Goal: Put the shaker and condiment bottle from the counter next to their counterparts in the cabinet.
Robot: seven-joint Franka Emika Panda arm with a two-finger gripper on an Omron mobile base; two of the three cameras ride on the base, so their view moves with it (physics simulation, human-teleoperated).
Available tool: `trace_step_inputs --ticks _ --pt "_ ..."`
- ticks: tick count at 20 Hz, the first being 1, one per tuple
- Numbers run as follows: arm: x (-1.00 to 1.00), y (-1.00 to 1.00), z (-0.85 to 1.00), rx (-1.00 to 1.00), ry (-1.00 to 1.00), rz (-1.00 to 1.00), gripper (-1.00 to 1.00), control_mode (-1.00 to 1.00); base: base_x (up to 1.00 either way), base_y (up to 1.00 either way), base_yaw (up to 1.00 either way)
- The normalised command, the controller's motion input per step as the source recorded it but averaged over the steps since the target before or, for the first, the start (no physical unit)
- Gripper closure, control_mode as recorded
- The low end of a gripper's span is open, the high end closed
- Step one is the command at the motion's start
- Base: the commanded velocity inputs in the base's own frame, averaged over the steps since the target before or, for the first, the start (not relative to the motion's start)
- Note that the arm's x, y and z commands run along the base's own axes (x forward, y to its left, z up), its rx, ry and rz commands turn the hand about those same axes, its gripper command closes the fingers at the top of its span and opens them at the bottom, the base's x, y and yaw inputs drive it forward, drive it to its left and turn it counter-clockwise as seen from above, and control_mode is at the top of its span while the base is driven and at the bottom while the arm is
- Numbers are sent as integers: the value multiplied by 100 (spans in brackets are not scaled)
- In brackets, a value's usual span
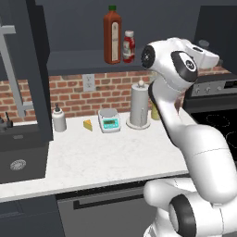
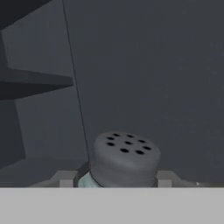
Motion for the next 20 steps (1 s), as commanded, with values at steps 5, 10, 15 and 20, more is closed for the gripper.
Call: trace_step_inputs --ticks 5,10,15,20 --pt "2 -3 10 -7 3 9 100 -100 0 0 0" --pt "32 5 -11 -7 3 6 100 -100 0 0 0" --pt "46 -16 1 0 6 9 100 -100 0 0 0" --pt "33 -6 0 0 5 7 100 -100 0 0 0"
